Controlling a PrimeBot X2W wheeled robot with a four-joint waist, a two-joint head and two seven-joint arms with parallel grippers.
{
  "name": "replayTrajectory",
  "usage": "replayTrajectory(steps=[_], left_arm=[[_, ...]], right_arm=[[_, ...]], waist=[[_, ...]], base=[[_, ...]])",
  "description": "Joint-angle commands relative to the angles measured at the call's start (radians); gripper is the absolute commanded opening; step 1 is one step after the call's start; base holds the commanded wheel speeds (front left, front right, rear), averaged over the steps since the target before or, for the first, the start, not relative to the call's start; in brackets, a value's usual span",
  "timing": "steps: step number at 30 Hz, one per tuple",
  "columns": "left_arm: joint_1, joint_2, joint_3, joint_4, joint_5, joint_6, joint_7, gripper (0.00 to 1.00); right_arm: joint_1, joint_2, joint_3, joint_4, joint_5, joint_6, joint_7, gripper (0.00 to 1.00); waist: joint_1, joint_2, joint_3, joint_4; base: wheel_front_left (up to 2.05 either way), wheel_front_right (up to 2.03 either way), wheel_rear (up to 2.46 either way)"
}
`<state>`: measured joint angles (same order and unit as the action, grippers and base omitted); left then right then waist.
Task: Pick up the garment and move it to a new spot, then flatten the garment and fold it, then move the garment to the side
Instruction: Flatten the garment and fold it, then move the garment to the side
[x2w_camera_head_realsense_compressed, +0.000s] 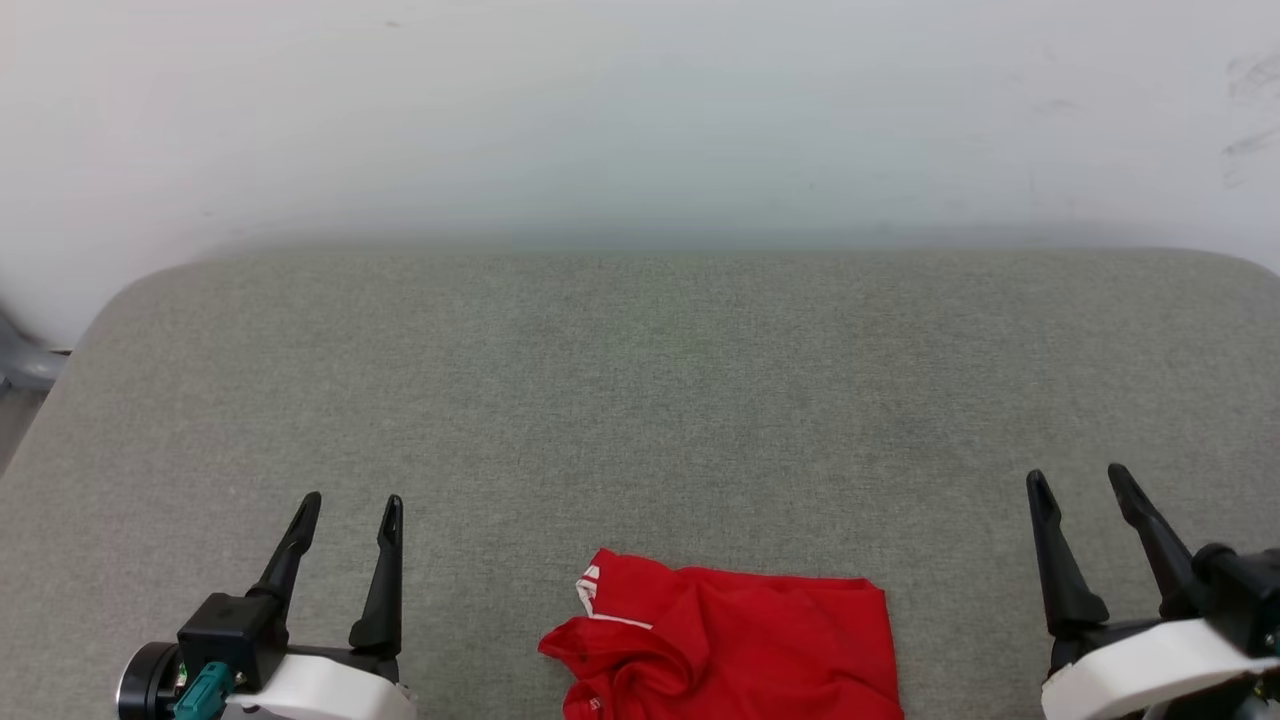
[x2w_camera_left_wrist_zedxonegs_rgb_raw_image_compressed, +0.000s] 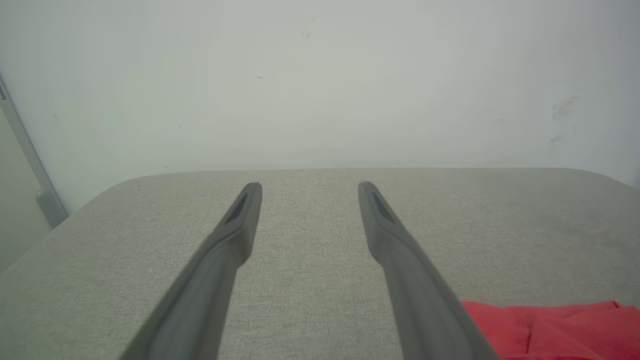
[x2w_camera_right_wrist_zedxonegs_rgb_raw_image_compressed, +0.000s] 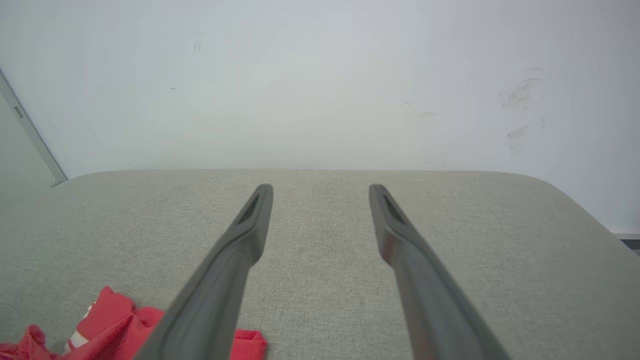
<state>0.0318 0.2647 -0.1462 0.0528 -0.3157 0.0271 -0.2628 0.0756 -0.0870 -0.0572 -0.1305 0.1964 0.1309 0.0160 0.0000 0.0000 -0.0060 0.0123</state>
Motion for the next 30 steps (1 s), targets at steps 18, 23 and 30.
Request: replayTrajectory(steps=[18,23,30], left_arm=[[0.043,-0.032,0.03,0.009,0.012,-0.01,-0.002,1.0],[0.026,-0.038,0.039,0.01,0.016,-0.019,-0.002,1.0],[0.005,-0.052,0.05,-0.017,0.03,-0.034,-0.002,1.0]], right_arm=[[0.097,0.037,-0.006,-0.056,-0.076,-0.001,-0.019,1.0],[0.113,0.037,-0.03,-0.029,0.063,-0.001,0.058,1.0],[0.12,0.015,-0.126,0.066,0.296,-0.001,0.277,1.0]], waist=[[0.0,0.0,-0.031,-0.024],[0.0,0.0,-0.022,-0.016],[0.0,0.0,0.02,0.009]], base=[[0.0,0.0,0.0],[0.0,0.0,0.0],[0.0,0.0,0.0]])
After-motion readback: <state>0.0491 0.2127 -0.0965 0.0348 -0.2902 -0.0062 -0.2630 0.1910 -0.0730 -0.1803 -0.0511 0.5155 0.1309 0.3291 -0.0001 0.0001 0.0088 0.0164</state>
